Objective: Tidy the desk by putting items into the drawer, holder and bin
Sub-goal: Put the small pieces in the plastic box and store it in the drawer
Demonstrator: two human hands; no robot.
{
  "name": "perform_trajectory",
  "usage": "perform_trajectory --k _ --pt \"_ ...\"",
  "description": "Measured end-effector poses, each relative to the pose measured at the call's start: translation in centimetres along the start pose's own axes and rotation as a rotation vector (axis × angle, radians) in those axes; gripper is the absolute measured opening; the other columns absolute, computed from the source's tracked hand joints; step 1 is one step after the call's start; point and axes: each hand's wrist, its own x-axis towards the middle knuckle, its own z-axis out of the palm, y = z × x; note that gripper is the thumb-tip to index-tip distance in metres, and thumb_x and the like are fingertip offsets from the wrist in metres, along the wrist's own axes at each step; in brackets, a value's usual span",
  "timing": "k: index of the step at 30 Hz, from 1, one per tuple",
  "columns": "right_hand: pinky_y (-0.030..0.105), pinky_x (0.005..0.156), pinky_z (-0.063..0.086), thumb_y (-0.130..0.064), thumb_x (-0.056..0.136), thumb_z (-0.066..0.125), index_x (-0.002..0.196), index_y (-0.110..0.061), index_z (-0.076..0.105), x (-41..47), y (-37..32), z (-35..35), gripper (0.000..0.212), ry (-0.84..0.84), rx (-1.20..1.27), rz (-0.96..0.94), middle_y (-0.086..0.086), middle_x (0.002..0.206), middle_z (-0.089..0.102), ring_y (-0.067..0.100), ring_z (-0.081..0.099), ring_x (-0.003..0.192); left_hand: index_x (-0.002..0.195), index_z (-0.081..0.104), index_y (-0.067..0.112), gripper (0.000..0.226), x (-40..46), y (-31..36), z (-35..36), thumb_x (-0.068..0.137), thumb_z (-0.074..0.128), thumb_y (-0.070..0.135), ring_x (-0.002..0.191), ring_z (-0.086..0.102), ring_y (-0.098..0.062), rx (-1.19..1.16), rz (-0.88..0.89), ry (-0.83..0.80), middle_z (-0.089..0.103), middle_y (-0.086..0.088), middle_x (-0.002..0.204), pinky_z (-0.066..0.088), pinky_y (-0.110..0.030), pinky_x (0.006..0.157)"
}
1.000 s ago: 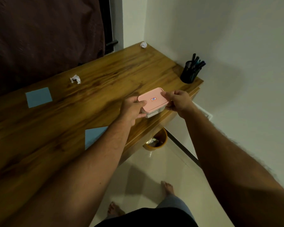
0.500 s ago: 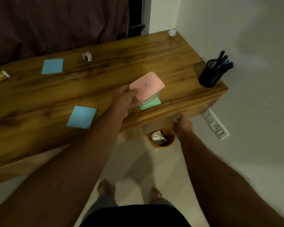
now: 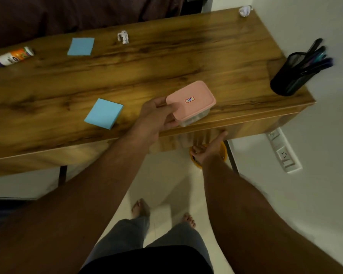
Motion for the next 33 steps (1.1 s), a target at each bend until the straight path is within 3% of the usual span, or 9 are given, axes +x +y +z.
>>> perform_trajectory --k 4,9,18,21,23,25,28,31,33 --pt "0.062 0.110 0.028 -0.097 0.048 0.051 0.152 -0.034 0.022 1.7 -0.3 -0.5 0.125 -0.058 0.104 -0.026 0.004 0.156 0.032 0.038 0.032 0.141 0.116 0.060 0.013 0.025 -0.3 -0.5 -0.5 0.092 0.062 0.007 0.065 0.069 -0.010 -0.015 0.004 -0.006 0.071 -0.002 0.089 0.059 -0.026 0.055" --pt "0.058 0.095 0.042 -0.096 0.035 0.056 0.149 -0.024 0.031 2.9 0.0 -1.5 0.138 -0.045 0.068 -0.056 0.008 0.147 0.043 0.038 0.047 0.127 0.116 0.063 0.014 0.026 -0.8 -1.3 -1.2 0.090 0.065 0.009 0.070 0.071 -0.014 -0.001 0.001 0.019 0.073 -0.002 0.088 0.061 -0.031 0.064" --pt "0.056 0.107 0.038 -0.094 0.062 0.043 0.149 -0.017 0.032 -0.8 1.2 -7.5 0.117 -0.083 0.098 -0.006 0.013 0.141 0.043 0.035 0.052 0.119 0.123 0.059 0.016 0.035 -2.4 -2.3 -0.1 0.090 0.067 0.014 0.091 0.071 -0.018 0.083 -0.074 -0.008 0.071 -0.004 0.109 0.061 -0.034 0.067" --pt "0.056 0.112 0.031 -0.092 0.068 0.037 0.153 -0.015 0.021 -2.6 1.3 -10.8 0.117 -0.073 0.082 0.046 0.019 0.153 0.031 0.039 0.039 0.136 0.125 0.057 0.018 0.035 -3.2 -3.1 0.1 0.091 0.065 0.015 0.096 0.069 -0.018 0.132 -0.100 -0.070 0.069 -0.002 0.113 0.059 -0.032 0.068" --pt "0.056 0.109 0.035 -0.089 0.072 0.037 0.149 -0.018 0.026 -4.0 1.2 -12.7 0.106 -0.037 0.043 0.033 0.023 0.147 0.037 0.041 0.043 0.133 0.124 0.058 0.018 0.034 -3.7 -4.0 0.1 0.091 0.064 0.015 0.097 0.068 -0.019 0.156 -0.104 -0.101 0.069 -0.002 0.113 0.059 -0.032 0.070" --pt "0.051 0.100 0.046 -0.079 0.083 0.039 0.140 -0.016 0.038 -5.6 0.6 -14.3 0.085 0.203 -0.111 -0.159 0.018 0.132 0.051 0.035 0.055 0.116 0.123 0.059 0.017 0.032 -4.1 -4.9 0.0 0.091 0.064 0.015 0.096 0.069 -0.019 0.169 -0.097 -0.124 0.069 -0.003 0.113 0.059 -0.033 0.070" --pt "0.038 0.088 0.052 -0.050 0.094 0.048 0.110 -0.010 0.054 -8.8 -2.8 -15.4 0.043 0.704 -0.254 -0.780 0.012 0.108 0.063 0.019 0.057 0.093 0.122 0.060 0.017 0.032 -4.5 -5.9 0.2 0.090 0.065 0.014 0.097 0.069 -0.022 0.167 -0.103 -0.142 0.068 -0.004 0.114 0.059 -0.037 0.074" --pt "0.016 0.072 0.048 -0.035 0.093 0.058 0.093 -0.016 0.057 -13.0 -7.5 -12.7 0.020 0.602 -0.467 -1.166 -0.004 0.085 0.059 0.011 0.056 0.080 0.124 0.060 0.014 0.035 -4.7 -6.2 0.9 0.090 0.065 0.012 0.097 0.069 -0.022 0.170 -0.101 -0.154 0.066 -0.003 0.117 0.060 -0.036 0.073" --pt "0.018 0.072 0.049 -0.033 0.093 0.061 0.093 -0.017 0.059 -14.1 -9.4 -9.7 0.016 0.342 -0.666 -1.090 -0.004 0.088 0.062 0.012 0.061 0.084 0.125 0.060 0.013 0.036 -4.7 -6.5 1.4 0.090 0.066 0.011 0.095 0.068 -0.021 0.173 -0.101 -0.156 0.065 -0.004 0.119 0.061 -0.036 0.071"
